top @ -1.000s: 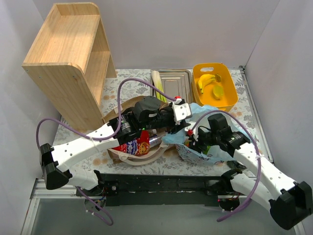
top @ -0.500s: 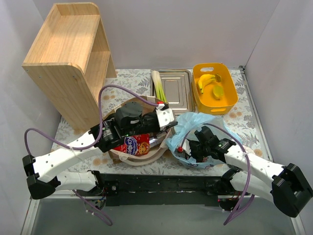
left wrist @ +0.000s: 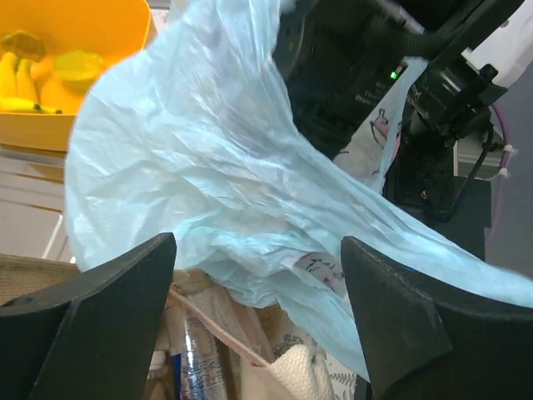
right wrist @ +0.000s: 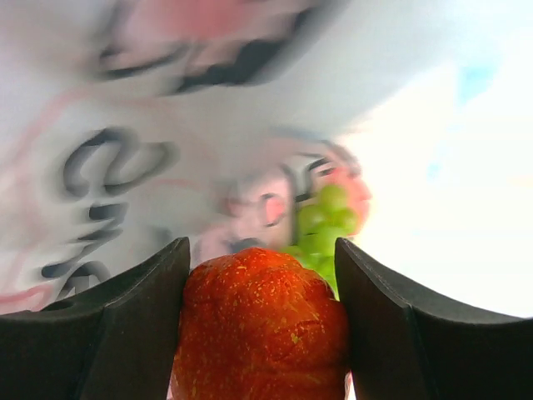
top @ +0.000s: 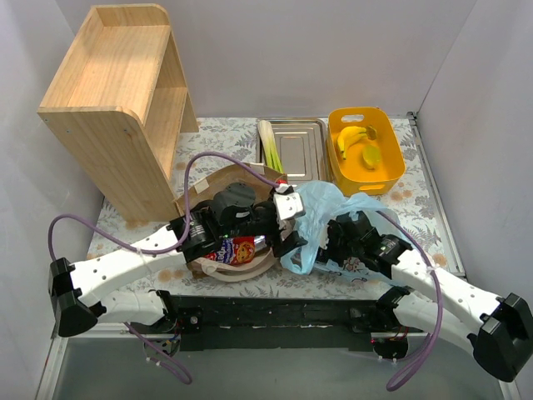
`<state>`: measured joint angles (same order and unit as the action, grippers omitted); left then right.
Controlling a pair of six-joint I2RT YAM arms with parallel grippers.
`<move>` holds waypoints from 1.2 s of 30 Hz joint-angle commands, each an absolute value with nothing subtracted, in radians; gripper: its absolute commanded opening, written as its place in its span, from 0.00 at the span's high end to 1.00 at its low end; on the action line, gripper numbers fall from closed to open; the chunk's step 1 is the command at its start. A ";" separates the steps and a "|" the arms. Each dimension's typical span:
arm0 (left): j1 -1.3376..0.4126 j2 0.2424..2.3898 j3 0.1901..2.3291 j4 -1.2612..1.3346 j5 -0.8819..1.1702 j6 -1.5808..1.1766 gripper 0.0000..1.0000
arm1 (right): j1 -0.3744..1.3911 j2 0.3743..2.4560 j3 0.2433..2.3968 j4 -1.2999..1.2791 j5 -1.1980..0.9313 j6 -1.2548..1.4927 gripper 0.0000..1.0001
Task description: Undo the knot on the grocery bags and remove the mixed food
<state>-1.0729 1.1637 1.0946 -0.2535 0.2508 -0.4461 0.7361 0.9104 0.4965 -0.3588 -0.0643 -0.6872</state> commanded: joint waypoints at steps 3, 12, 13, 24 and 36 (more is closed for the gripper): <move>-1.065 1.200 1.049 -0.161 0.252 -0.488 0.60 | 0.741 0.848 0.609 -0.364 0.032 -0.644 0.99; -1.066 1.160 0.986 -0.152 0.244 -0.486 1.00 | 0.741 0.630 0.554 -0.417 0.075 -0.680 0.99; -1.066 1.161 0.988 -0.152 0.247 -0.486 1.00 | 0.741 0.623 0.595 -0.480 0.052 -0.673 0.99; -1.065 1.187 1.020 -0.135 0.232 -0.469 1.00 | 0.739 0.612 1.021 -0.730 -0.431 -0.670 0.99; -1.042 1.223 1.141 -0.208 0.242 -0.395 0.56 | 0.739 0.860 1.402 -0.493 -0.261 -0.480 0.99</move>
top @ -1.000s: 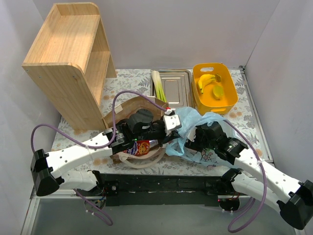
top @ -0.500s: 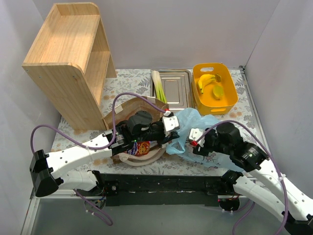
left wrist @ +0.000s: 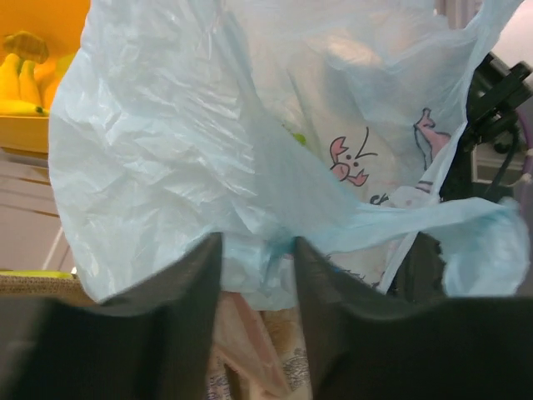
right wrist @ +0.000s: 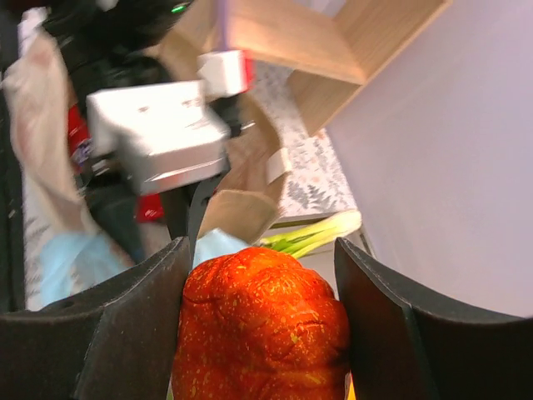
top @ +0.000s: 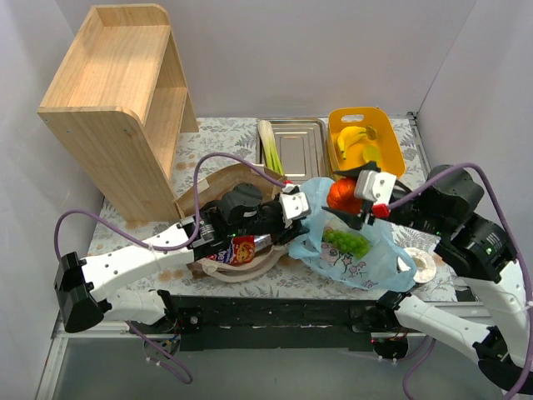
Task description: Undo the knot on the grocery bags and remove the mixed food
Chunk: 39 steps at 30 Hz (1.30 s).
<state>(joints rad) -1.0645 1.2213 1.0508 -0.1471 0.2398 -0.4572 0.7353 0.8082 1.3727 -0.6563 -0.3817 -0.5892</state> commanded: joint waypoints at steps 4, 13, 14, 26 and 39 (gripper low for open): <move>-0.994 1.252 1.265 -0.293 0.252 -0.367 0.37 | 0.738 0.926 1.358 -0.297 -0.161 -0.479 0.99; -0.796 1.315 1.529 -0.495 0.295 -0.338 0.31 | 0.462 1.241 1.486 -0.041 -0.195 -0.347 0.99; -0.767 1.315 1.535 -0.499 0.278 -0.336 0.30 | 0.421 1.282 1.509 -0.044 -0.242 -0.331 0.99; -0.663 1.341 1.522 -0.381 0.068 -0.327 0.27 | 0.377 1.951 1.926 -0.161 -0.525 -0.238 0.99; -0.615 1.410 1.565 -0.402 0.100 -0.363 0.26 | 0.331 2.408 2.227 -0.161 -0.508 -0.123 0.99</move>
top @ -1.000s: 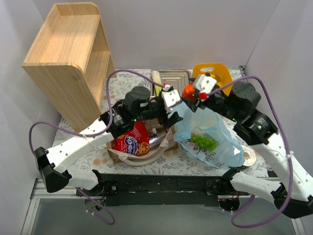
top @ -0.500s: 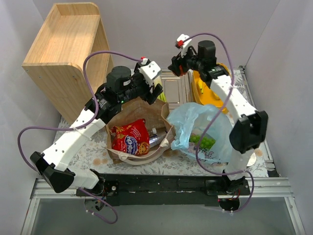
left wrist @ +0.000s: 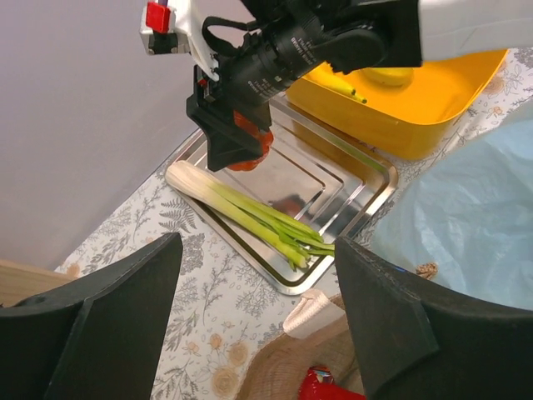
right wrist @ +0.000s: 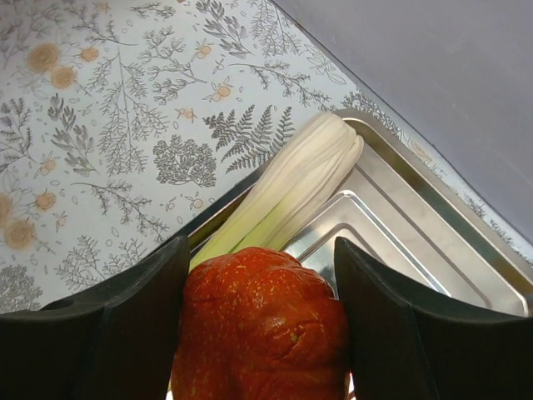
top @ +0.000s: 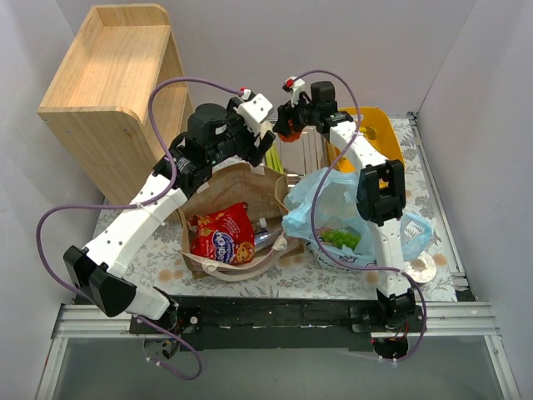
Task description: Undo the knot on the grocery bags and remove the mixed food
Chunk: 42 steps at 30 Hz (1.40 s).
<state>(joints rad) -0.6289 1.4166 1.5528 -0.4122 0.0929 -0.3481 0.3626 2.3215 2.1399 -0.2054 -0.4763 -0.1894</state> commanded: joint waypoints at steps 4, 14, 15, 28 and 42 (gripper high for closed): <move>-0.589 1.430 1.542 -0.370 0.091 -0.388 0.26 | 0.299 2.477 2.233 -0.051 -0.572 -0.008 0.99; -0.531 1.476 1.557 -0.408 0.149 -0.460 0.26 | 0.318 2.579 2.289 0.112 -0.520 0.066 0.65; -0.529 1.482 1.560 -0.408 0.152 -0.468 0.26 | 0.319 2.588 2.292 0.118 -0.517 0.064 0.59; -0.520 1.519 1.571 -0.383 0.206 -0.499 0.26 | 0.319 2.559 2.249 0.176 -0.434 0.071 0.04; -0.518 1.490 1.526 -0.344 0.215 -0.492 0.26 | 0.310 2.289 1.997 0.305 -0.480 -0.029 0.04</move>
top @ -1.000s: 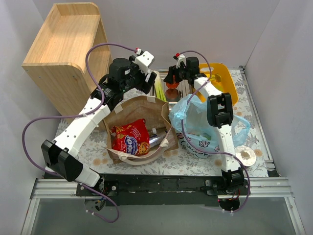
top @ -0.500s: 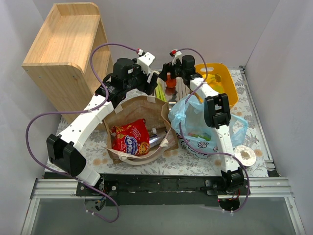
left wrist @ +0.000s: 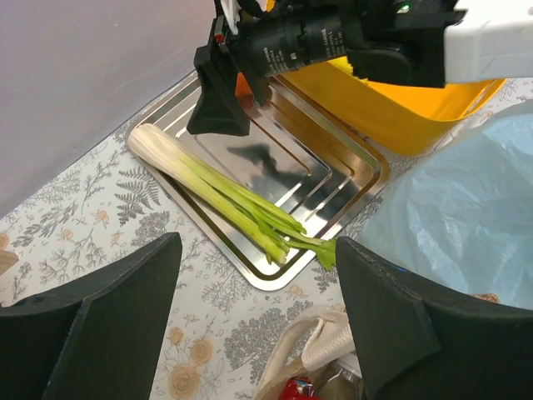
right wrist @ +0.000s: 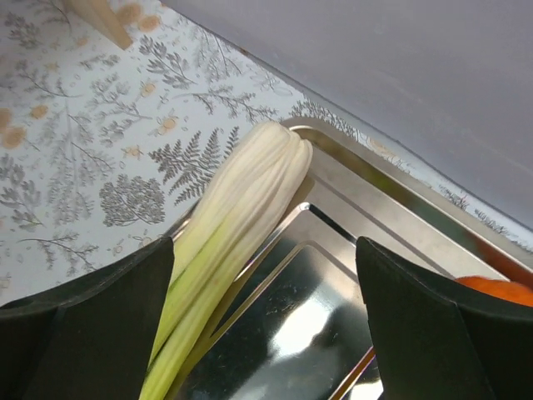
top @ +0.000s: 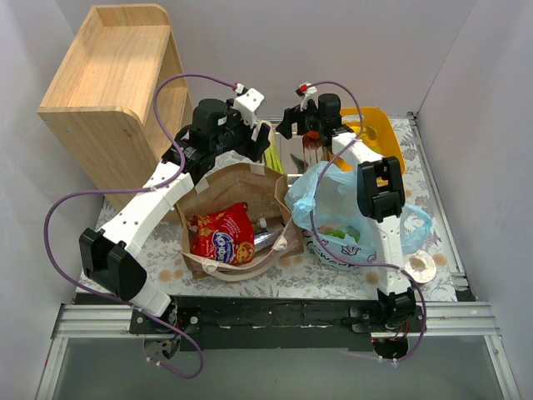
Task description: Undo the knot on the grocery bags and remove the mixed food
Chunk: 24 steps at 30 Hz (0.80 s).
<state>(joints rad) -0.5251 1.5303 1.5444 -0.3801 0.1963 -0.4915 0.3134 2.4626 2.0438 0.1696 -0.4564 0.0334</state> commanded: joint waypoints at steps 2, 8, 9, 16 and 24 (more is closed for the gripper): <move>-0.520 1.489 1.522 -0.338 0.218 -0.494 0.26 | 0.308 2.240 1.965 0.325 -0.486 -0.032 0.05; -0.518 1.482 1.509 -0.316 0.225 -0.494 0.25 | 0.310 2.125 1.959 0.362 -0.468 -0.014 0.06; -0.518 1.483 1.511 -0.316 0.229 -0.492 0.25 | 0.310 2.108 1.960 0.361 -0.465 -0.018 0.06; -0.519 1.473 1.499 -0.290 0.235 -0.508 0.25 | 0.276 1.786 1.740 0.298 -0.447 -0.103 0.06; -0.519 1.586 1.649 -0.275 0.491 -0.496 0.21 | 0.212 1.524 1.658 -0.066 -0.399 -0.101 0.07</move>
